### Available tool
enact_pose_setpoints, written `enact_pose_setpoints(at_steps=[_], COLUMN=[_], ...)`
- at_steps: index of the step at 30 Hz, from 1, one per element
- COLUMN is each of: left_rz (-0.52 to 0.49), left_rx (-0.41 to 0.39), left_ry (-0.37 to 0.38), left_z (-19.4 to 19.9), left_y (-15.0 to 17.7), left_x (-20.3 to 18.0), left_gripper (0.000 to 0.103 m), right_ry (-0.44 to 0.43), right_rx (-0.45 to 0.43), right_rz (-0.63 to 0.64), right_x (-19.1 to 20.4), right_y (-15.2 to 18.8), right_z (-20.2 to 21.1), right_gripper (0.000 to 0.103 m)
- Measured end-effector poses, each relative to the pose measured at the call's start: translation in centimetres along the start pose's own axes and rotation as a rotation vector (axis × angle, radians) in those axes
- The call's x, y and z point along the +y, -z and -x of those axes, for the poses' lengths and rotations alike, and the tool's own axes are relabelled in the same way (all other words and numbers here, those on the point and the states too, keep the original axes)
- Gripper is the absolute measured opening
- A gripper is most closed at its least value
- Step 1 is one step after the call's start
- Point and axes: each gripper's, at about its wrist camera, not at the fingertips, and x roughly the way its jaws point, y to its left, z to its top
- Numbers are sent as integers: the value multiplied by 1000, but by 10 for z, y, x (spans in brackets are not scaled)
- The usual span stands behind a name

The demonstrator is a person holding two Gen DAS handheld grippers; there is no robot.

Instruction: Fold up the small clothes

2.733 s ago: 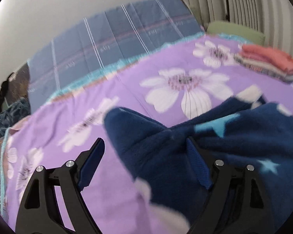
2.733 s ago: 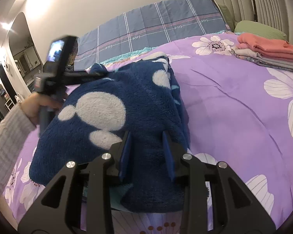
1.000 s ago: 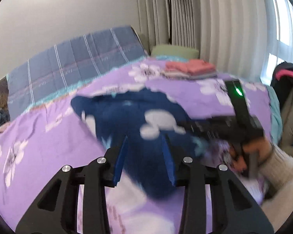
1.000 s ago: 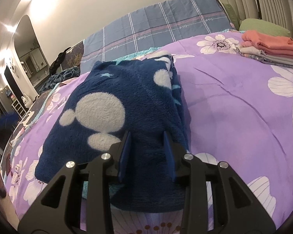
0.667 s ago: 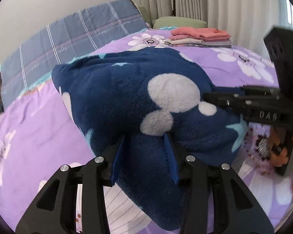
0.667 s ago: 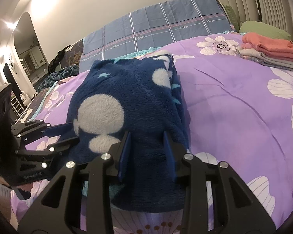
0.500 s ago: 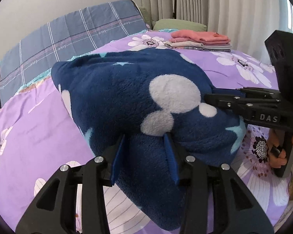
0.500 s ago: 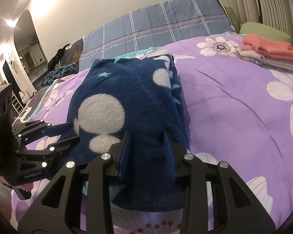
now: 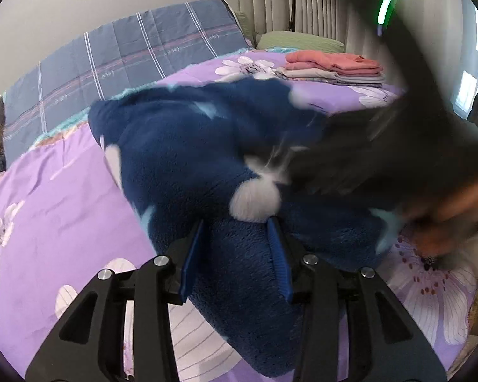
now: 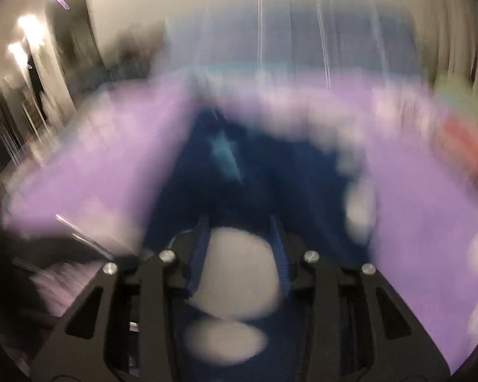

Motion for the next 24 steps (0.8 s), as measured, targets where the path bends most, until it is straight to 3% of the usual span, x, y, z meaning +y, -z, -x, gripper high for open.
enact_pose_setpoints(at_steps=[1, 3, 7, 12, 14, 17, 19, 20, 21, 22, 24], left_rz=[3, -13, 4, 21, 29, 88, 98, 89, 64, 50, 137], left_rx=[-2, -4, -19, -43, -106, -189, -151, -105, -6, -7, -54], left_ry=[4, -6, 24, 70, 47, 48, 38, 16, -26, -22, 25], left_z=[-1, 1, 2, 24, 40, 48, 19, 0, -38, -60, -66], left_y=[0, 0, 1, -10, -24, -54, -67, -66, -57, -46, -38], left_x=[0, -2, 4, 19, 29, 53, 65, 67, 68, 67, 74], left_gripper=[42, 42, 42, 42, 42, 42, 42, 42, 46, 46, 46], right_ry=[5, -4, 1, -86, -106, -48, -63, -44, -12, -11, -50], right_rx=[-35, -7, -22, -4, -66, -173, -126, -26, 56, 98, 64], right_rz=[37, -16, -3, -88, -107, -69, -85, -120, -140, -156, -208], right_x=[-1, -4, -1, -11, -17, -21, -30, -39, -47, -57, -70], right_y=[6, -1, -1, -18, -32, -55, -64, -62, -55, -42, -35], right_z=[-2, 5, 2, 23, 48, 73, 53, 22, -5, -34, -38], right_gripper=[38, 38, 38, 40, 49, 51, 51, 49, 47, 47, 47])
